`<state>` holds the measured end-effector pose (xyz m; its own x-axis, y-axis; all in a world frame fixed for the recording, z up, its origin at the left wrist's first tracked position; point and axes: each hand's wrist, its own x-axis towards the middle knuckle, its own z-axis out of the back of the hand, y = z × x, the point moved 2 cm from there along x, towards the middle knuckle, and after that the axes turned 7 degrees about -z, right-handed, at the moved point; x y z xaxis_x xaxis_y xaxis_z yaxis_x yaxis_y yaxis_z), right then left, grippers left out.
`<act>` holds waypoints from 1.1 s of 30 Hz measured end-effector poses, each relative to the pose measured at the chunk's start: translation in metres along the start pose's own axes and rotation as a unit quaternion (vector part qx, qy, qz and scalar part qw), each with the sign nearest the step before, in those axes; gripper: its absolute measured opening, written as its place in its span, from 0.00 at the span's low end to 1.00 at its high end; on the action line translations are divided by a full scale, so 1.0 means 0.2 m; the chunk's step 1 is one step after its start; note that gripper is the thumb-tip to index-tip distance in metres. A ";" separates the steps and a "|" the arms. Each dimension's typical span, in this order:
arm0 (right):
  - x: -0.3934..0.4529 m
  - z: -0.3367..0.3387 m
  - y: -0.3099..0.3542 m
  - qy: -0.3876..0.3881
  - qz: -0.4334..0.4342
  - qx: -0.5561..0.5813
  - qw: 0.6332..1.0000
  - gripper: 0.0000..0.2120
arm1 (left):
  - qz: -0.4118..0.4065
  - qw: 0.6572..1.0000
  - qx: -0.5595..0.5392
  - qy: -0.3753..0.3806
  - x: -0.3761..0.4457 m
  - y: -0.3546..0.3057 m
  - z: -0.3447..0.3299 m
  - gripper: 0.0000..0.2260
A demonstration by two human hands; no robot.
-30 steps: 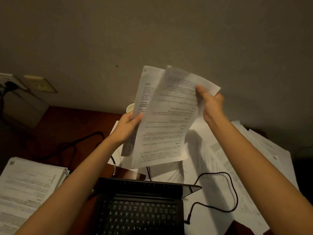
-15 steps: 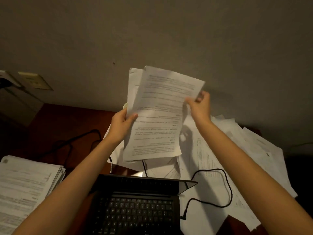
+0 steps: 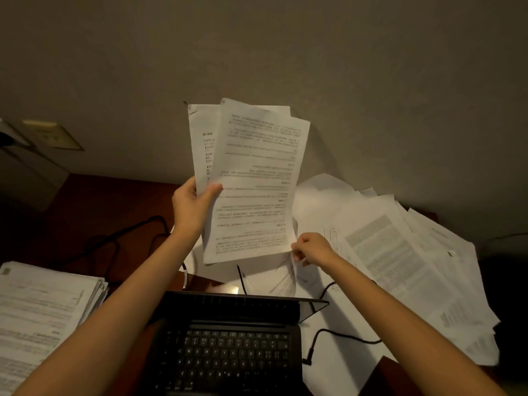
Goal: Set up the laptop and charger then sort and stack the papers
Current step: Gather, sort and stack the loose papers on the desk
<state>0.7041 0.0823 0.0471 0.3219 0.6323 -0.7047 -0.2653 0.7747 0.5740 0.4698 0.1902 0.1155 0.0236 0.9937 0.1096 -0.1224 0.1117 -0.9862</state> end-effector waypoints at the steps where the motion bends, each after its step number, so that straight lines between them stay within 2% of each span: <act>1: -0.02 0.02 0.02 -0.012 0.019 0.029 0.999 0.12 | -0.006 1.000 -0.008 -0.009 -0.01 -0.01 0.00 0.05; 5: -0.17 0.12 0.14 -0.075 0.099 0.177 0.976 0.10 | -0.025 0.996 -0.024 -0.077 -0.02 -0.05 0.05 0.07; 8: -0.31 0.21 0.22 -0.137 0.170 0.237 0.947 0.09 | -0.044 0.993 -0.031 -0.106 0.00 -0.08 0.10 0.07; 10: -0.42 0.25 0.30 -0.141 0.233 0.244 0.931 0.11 | -0.065 0.992 -0.024 -0.104 0.01 -0.10 0.13 0.07; 12: -0.52 0.26 0.39 -0.106 0.299 0.235 0.919 0.13 | -0.083 0.992 -0.012 -0.095 0.02 -0.13 0.15 0.10; 15: -0.66 0.26 0.53 0.005 0.378 0.211 0.902 0.09 | -0.106 0.993 -0.008 -0.061 0.03 -0.21 0.17 0.08; 17: -0.72 0.25 0.63 0.026 0.413 0.168 0.895 0.11 | -0.104 0.994 -0.026 -0.025 0.05 -0.25 0.18 0.07; 19: -0.76 0.26 0.73 -0.075 0.466 0.081 0.878 0.07 | -0.093 0.994 -0.059 0.013 0.05 -0.30 0.18 0.08; 21: -0.79 0.27 0.83 -0.245 0.536 -0.033 0.807 0.04 | -0.070 0.992 -0.099 0.043 0.04 -0.34 0.16 0.09; 22: -0.79 0.28 0.86 -0.304 0.552 -0.064 0.774 0.06 | -0.050 0.991 -0.111 0.054 0.03 -0.35 0.15 0.09; 23: -0.78 0.29 0.90 -0.327 0.550 -0.065 0.766 0.08 | -0.023 0.990 -0.123 0.061 0.03 -0.34 0.14 0.09; 25: -0.75 0.32 0.95 -0.303 0.523 -0.012 0.796 0.06 | 0.059 0.989 -0.112 0.074 0.04 -0.30 0.13 0.08; 27: -0.74 0.35 0.98 -0.289 0.482 0.052 0.826 0.05 | 0.080 0.989 -0.104 0.074 0.03 -0.25 0.15 0.11; 30: -0.68 0.39 0.98 -0.245 0.408 0.173 0.863 0.06 | 0.034 0.988 -0.138 0.053 0.00 -0.27 0.18 0.12; 33: -0.63 0.40 0.92 -0.240 0.392 0.216 0.861 0.12 | -0.009 0.988 -0.135 0.073 -0.03 -0.31 0.17 0.09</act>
<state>0.6880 0.1450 0.2747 0.5637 0.8093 0.1654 -0.2436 -0.0285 0.9695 0.4435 0.1777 0.1807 0.1695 0.9771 0.1288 0.1486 0.1039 -0.9834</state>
